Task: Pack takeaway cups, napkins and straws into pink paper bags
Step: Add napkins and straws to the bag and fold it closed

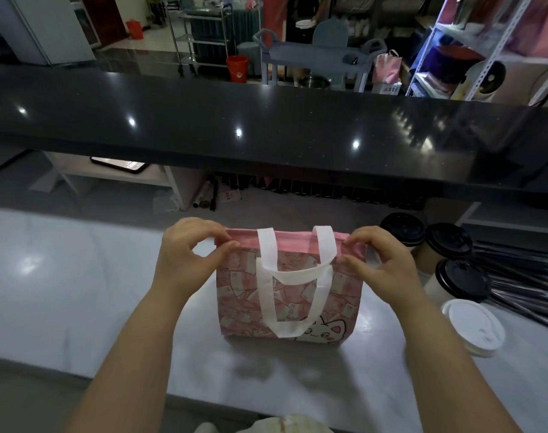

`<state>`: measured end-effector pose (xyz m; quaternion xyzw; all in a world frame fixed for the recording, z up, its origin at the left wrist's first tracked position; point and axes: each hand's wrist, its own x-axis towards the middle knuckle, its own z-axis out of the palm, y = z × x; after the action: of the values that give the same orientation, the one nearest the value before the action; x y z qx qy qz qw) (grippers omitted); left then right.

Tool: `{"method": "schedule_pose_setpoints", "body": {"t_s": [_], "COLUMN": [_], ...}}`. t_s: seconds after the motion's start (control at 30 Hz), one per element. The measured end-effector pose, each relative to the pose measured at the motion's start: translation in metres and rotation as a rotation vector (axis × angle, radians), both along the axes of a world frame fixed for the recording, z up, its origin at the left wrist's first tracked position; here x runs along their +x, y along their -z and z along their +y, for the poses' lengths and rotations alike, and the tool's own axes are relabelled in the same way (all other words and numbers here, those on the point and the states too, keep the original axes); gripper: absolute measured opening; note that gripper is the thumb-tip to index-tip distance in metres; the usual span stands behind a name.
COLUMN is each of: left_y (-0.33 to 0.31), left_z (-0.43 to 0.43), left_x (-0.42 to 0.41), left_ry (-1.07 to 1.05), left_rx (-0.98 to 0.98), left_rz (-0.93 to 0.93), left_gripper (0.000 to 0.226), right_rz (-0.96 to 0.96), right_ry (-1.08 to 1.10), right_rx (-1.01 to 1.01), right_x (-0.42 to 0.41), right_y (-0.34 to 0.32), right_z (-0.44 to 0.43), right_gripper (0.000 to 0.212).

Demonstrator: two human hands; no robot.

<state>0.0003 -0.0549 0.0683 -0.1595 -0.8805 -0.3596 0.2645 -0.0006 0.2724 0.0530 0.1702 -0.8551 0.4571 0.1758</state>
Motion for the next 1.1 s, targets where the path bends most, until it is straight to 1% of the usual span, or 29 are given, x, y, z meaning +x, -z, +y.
{"method": "schedule_pose_setpoints", "body": {"t_s": [0.03,0.1,0.13,0.17,0.23,0.3,0.4,0.47,0.53,0.57,0.63,0.67,0.7,0.73,0.77,0.8,0.83,0.87,0.9,1.0,1.03,1.1], "left_y": [0.0,0.001,0.0,0.001,0.0,-0.002,-0.003,-0.004,-0.006,-0.008,-0.016,-0.022,-0.029,-0.034,-0.038,-0.04,-0.039,-0.036,-0.031,-0.02,-0.017,-0.014], "left_z": [0.003,0.008,0.008,0.008,0.005,0.001,0.003,0.005,0.004,0.004,0.011,0.019,0.029,0.04,0.052,0.063,0.073,0.082,0.088,0.098,0.099,0.102], "left_x": [-0.001,-0.002,-0.003,-0.005,-0.008,-0.009,-0.009,-0.009,-0.009,-0.009,-0.009,-0.01,-0.012,-0.015,-0.017,-0.019,-0.02,-0.02,-0.021,-0.019,-0.019,-0.018], "left_ry": [-0.033,-0.09,-0.097,-0.087,-0.085,-0.125,-0.177,-0.163,-0.104,-0.074,-0.036,-0.02,0.001,0.029,0.059,0.075,0.075,0.067,0.056,0.029,0.006,-0.04], "left_rx": [0.002,0.041,0.034,-0.008,-0.129,-0.189,-0.223,-0.236,-0.198,-0.145,-0.01,0.017,-0.009,-0.074,-0.161,-0.266,-0.368,-0.446,-0.485,-0.471,-0.462,-0.444], "left_rz": [-0.003,-0.078,-0.112,-0.118,-0.074,-0.052,-0.043,-0.053,-0.093,-0.127,-0.165,-0.149,-0.118,-0.089,-0.071,-0.072,-0.087,-0.111,-0.132,-0.104,-0.076,-0.036], "left_gripper": [0.023,0.027,0.033,0.034,0.02,0.009,0.009,0.011,0.016,0.02,0.027,0.027,0.028,0.031,0.033,0.034,0.032,0.029,0.026,0.012,0.008,0.008], "right_rz": [-0.022,-0.08,-0.094,-0.093,-0.086,-0.068,0.013,0.017,-0.045,-0.071,-0.033,0.005,0.016,-0.007,-0.048,-0.081,-0.095,-0.098,-0.092,0.018,0.049,0.094], "right_ry": [0.016,0.056,0.075,0.095,0.132,0.153,0.162,0.161,0.148,0.142,0.111,0.083,0.041,-0.011,-0.058,-0.085,-0.097,-0.09,-0.069,-0.006,0.009,0.042], "right_rx": [-0.024,-0.03,0.018,0.085,0.203,0.261,0.283,0.29,0.267,0.241,0.165,0.125,0.11,0.141,0.241,0.396,0.547,0.639,0.656,0.549,0.537,0.537], "right_x": [-0.001,-0.002,-0.003,-0.005,-0.008,-0.011,-0.01,-0.01,-0.011,-0.012,-0.011,-0.011,-0.011,-0.012,-0.014,-0.017,-0.02,-0.022,-0.023,-0.019,-0.019,-0.019], "right_y": [0.0,0.0,-0.001,-0.002,-0.008,-0.013,-0.016,-0.016,-0.019,-0.023,-0.036,-0.043,-0.05,-0.055,-0.059,-0.059,-0.057,-0.052,-0.047,-0.034,-0.03,-0.026], "right_z": [-0.003,-0.007,-0.008,-0.008,-0.006,-0.006,-0.008,-0.009,-0.005,-0.003,-0.002,-0.006,-0.013,-0.021,-0.031,-0.039,-0.046,-0.051,-0.053,-0.055,-0.057,-0.059], "right_gripper": [0.022,0.038,0.039,0.034,0.021,0.017,0.014,0.011,0.012,0.015,0.021,0.022,0.022,0.025,0.03,0.035,0.038,0.035,0.029,0.012,0.01,0.012]}}
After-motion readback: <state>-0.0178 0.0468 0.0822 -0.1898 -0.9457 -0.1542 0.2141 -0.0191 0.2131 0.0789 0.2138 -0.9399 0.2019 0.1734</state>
